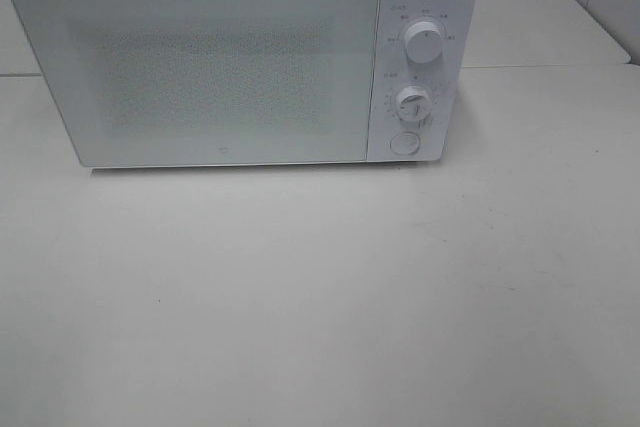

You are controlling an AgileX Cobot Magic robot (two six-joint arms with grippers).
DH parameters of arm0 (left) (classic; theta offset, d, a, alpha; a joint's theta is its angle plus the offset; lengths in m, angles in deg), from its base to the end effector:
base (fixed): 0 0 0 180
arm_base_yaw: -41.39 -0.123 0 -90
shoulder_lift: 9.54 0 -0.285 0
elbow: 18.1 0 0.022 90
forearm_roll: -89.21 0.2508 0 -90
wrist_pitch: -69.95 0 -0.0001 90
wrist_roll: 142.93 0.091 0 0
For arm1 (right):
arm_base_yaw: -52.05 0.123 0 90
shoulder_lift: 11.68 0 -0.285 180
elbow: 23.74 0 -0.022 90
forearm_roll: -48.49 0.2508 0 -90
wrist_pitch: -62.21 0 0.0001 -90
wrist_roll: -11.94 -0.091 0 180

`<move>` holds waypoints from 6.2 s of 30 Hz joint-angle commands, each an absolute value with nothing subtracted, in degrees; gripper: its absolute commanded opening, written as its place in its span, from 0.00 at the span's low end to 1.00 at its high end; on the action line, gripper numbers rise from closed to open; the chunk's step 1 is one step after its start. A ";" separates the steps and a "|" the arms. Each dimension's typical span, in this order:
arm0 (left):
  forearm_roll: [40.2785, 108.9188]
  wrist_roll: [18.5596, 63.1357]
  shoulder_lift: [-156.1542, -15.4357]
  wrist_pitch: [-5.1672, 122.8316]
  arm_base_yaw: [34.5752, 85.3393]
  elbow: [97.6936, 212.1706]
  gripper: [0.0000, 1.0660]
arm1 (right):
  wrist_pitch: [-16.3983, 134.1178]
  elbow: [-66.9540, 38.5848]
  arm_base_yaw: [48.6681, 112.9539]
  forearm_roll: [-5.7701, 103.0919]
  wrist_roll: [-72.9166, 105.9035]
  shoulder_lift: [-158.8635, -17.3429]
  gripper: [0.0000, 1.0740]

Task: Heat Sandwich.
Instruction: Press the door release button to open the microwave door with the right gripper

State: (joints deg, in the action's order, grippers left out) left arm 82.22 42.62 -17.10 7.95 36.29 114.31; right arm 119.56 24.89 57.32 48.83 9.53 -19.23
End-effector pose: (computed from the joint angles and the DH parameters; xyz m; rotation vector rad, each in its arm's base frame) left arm -0.0078 -0.0105 0.2807 0.0167 2.0387 -0.0294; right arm -0.0030 0.0002 0.2819 -0.0496 1.9820 0.0940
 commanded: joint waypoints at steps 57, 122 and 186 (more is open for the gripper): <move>81.70 42.34 -15.95 8.47 36.64 114.25 0.92 | 54.82 25.52 57.03 48.89 10.28 -70.97 0.71; 81.70 42.34 -15.95 8.47 36.64 114.25 0.92 | 0.05 29.82 99.49 92.72 23.00 -117.95 0.71; 81.70 42.34 -15.95 8.47 36.64 114.25 0.92 | 5.78 25.01 95.71 89.00 -65.93 -125.06 0.00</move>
State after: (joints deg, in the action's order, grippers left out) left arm 82.22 42.68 -17.10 7.95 36.29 114.31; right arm 5.66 25.46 95.99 90.37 -65.93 -125.06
